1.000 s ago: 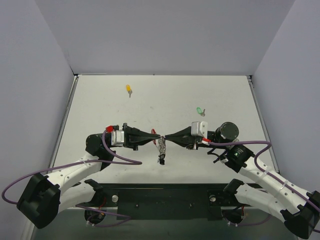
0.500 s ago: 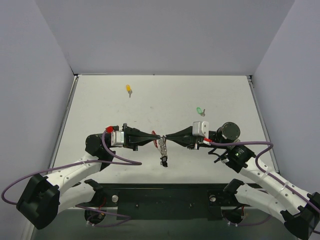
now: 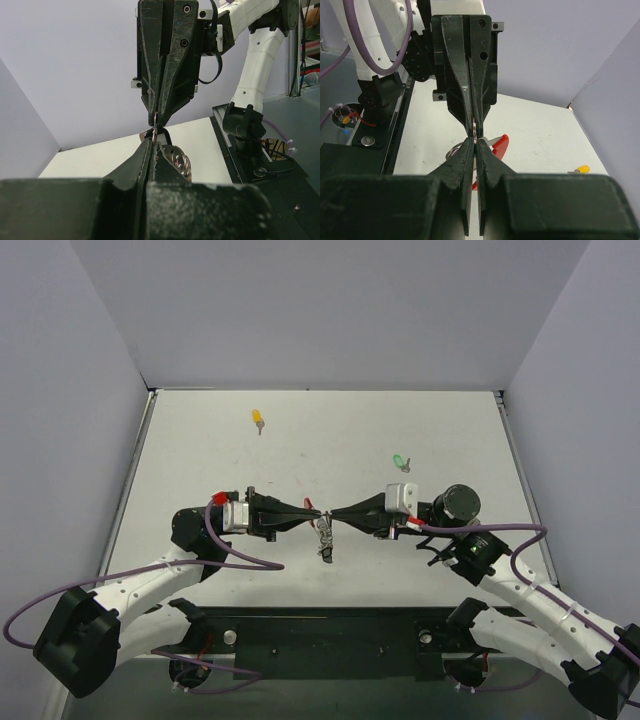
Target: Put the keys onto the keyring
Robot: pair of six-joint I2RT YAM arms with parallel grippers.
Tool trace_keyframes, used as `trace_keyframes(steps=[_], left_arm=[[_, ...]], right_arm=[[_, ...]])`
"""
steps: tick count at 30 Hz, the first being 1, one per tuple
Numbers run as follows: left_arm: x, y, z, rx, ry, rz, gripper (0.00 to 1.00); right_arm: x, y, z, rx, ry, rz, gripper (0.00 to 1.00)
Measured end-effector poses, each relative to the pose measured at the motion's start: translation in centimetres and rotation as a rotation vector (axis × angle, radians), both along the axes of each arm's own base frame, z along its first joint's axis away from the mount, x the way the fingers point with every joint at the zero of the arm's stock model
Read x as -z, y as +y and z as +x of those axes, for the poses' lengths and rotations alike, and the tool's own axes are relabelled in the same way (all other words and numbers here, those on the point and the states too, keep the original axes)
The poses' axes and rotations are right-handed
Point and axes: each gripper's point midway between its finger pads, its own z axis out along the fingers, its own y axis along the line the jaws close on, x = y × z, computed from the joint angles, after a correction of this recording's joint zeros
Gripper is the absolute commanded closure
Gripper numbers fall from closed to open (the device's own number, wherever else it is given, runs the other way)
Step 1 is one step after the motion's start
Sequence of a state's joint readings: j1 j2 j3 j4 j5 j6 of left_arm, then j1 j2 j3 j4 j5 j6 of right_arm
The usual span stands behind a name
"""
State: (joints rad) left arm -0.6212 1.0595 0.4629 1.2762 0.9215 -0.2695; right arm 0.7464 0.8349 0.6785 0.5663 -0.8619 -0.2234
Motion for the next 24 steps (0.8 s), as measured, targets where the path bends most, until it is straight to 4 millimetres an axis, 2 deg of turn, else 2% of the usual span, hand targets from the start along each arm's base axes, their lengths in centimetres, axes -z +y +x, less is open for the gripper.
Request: trace_keyframes(steps=[24], left_arm=[[0.01, 0.00, -0.04, 0.004, 0.008, 0.001, 1.00]], right_arm=[[0.00, 0.29, -0.14, -0.011, 0.008, 0.004, 1.00]])
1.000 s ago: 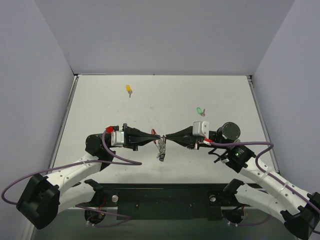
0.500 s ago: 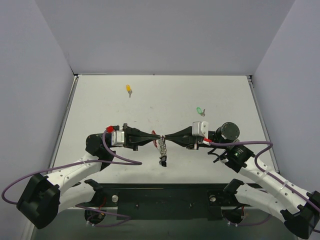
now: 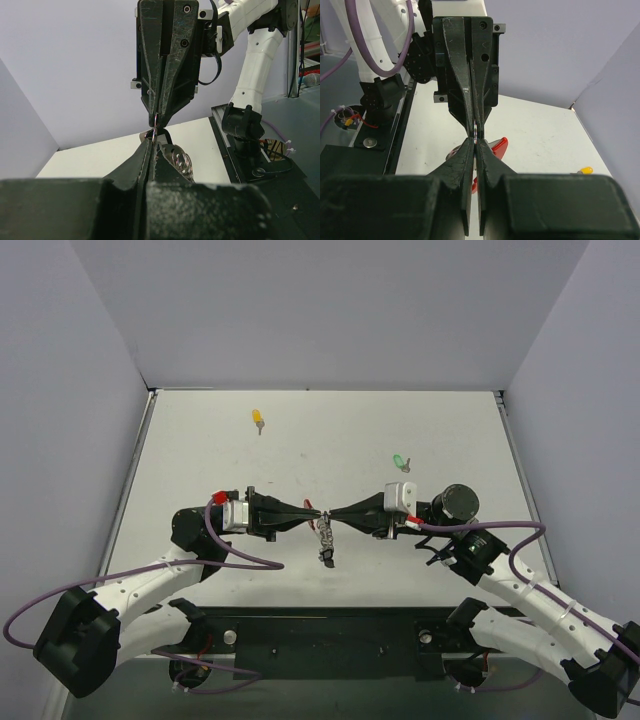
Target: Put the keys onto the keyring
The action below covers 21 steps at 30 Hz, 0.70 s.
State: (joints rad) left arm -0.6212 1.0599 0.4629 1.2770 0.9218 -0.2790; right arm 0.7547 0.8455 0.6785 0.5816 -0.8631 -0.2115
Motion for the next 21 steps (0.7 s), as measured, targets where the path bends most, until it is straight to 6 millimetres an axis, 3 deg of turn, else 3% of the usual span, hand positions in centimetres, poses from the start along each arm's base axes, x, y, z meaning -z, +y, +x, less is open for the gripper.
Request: trace_keyframes(steps=[21], left_arm=[[0.04, -0.06, -0.13, 0.012, 0.022, 0.001, 1.00]], right_arm=[[0.05, 0.17, -0.17, -0.009, 0.013, 0.001, 1.00]])
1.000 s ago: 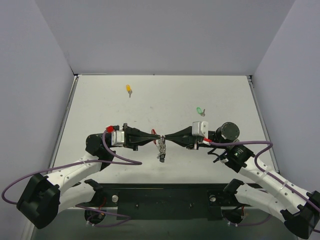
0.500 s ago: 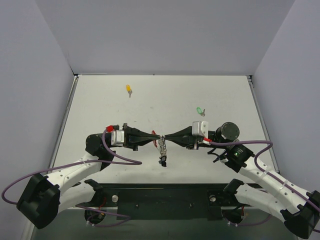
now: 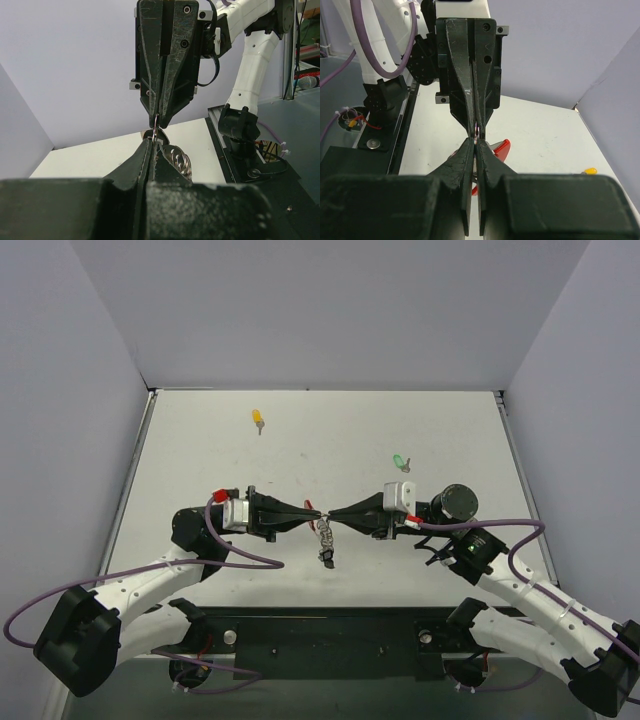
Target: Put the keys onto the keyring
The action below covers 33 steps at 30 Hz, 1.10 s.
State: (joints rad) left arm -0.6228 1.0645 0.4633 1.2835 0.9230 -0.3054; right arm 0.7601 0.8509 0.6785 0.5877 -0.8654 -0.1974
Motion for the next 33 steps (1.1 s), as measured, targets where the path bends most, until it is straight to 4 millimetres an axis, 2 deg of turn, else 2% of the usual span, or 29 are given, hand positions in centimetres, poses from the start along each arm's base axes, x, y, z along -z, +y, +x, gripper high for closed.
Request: trace_keyframes(steps=[16, 33], left_arm=[[-0.5, -0.3, -0.4, 0.033, -0.024, 0.020, 1.00], [0.9, -0.6, -0.6, 0.048, -0.062, 0.176, 1.00]], right_arm=[[0.4, 0.0, -0.2, -0.009, 0.018, -0.011, 1.00], [1.7, 0.0, -0.4, -0.022, 0.050, -0.058, 1.00]])
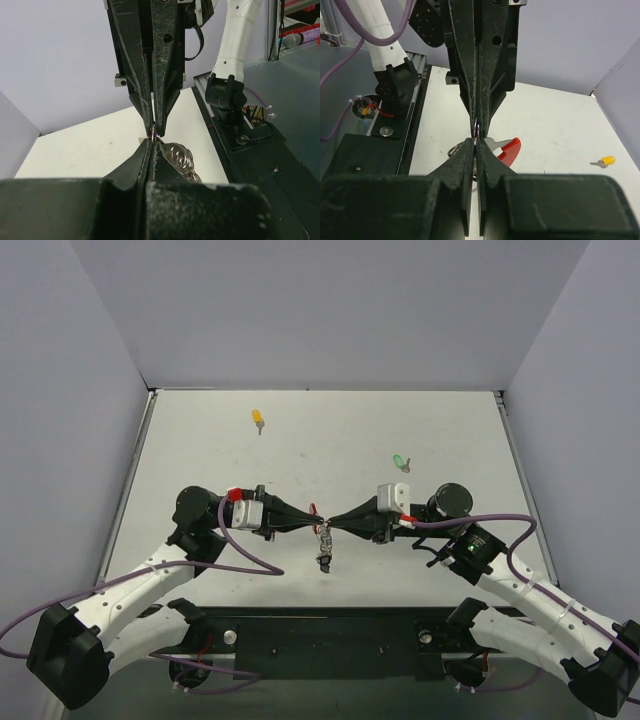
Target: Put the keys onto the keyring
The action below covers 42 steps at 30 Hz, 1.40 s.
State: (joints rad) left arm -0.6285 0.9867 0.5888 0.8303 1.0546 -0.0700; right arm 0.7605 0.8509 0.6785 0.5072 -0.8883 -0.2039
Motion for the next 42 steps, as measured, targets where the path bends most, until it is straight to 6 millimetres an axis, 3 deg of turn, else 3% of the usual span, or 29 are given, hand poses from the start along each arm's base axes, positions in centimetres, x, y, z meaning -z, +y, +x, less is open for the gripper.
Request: trace_keyframes(steps=[42], left_arm=[[1.8, -0.2, 0.6, 0.009, -0.029, 0.160, 1.00]], right_arm=[[1.6, -0.1, 0.4, 0.020, 0.039, -0.052, 1.00]])
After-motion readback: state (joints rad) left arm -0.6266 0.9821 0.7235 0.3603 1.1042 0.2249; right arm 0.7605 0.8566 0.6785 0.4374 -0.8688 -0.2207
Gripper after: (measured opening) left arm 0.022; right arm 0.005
